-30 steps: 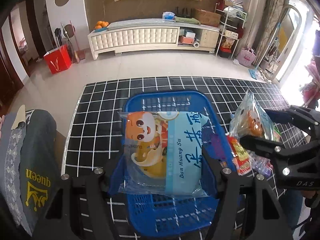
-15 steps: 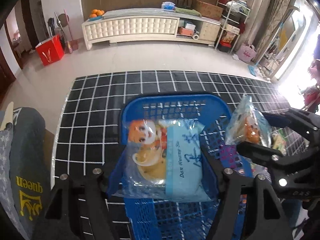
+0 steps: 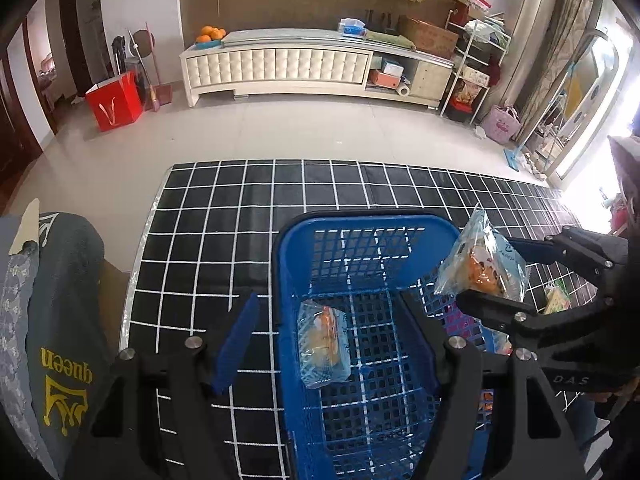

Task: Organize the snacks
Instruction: 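Carry the bread pack over the blue basket and open the left tool, then move both tools back over the snack pile toward the cracker packs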

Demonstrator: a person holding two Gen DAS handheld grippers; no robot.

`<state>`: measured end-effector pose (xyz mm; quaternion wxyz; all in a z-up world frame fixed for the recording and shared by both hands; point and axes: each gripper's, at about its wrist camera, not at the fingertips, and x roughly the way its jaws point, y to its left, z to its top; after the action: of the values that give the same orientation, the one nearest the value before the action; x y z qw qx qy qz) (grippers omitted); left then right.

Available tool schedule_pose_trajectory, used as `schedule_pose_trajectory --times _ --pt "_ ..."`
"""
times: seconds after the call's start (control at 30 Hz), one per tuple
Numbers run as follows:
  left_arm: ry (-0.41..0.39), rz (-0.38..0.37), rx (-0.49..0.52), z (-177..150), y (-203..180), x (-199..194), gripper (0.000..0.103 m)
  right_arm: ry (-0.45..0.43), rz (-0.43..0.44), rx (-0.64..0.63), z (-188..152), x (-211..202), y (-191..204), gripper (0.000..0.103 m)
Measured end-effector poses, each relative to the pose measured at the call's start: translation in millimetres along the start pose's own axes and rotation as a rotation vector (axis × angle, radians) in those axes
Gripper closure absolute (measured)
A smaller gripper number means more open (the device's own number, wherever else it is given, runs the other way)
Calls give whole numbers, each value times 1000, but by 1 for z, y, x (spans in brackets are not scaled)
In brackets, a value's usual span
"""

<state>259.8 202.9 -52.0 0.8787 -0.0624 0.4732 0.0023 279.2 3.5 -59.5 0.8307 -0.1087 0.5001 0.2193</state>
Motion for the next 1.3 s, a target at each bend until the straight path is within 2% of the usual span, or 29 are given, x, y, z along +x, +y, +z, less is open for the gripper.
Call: schedule_pose_trajectory --times 0.13,0.23,0.3,0.43,0.53,0.67,0.8,0.87,1.0,1.13,1.2,1.3 --pt "-1 -8 -19 -3 7 -2 36 30 9 -4 2 9 5 30" --pt "-12 -41 -47 -6 11 -7 36 26 -18 -18 4 11 10 29" --pt "-17 -23 -46 -7 12 -10 36 31 -25 -16 5 12 11 27" --pt "-15 -3 -38 -11 12 -15 36 40 -21 -41 5 9 16 15" --pt "-24 -7 -43 -15 11 -25 36 -16 -83 -61 5 -9 18 12" --pt "-58 -7 -46 -20 5 -47 36 -84 -49 -16 -4 -47 14 12" --pt "-117 -15 -18 -29 -12 -82 36 -194 -85 -40 -22 -95 18 12" --pt "-139 -11 -12 -34 -20 -98 36 -228 -73 -29 -32 -120 18 12" --pt "-184 -28 4 -44 -41 -130 36 -275 -59 -4 -48 -157 13 12" --pt "-257 -27 80 -59 -71 -159 35 -319 -71 28 -71 -188 7 12" --pt "-277 -13 112 -65 -85 -168 28 -332 -78 37 -82 -199 3 12" --pt "-291 -15 142 -75 -107 -179 27 -341 -129 41 -102 -213 0 12"
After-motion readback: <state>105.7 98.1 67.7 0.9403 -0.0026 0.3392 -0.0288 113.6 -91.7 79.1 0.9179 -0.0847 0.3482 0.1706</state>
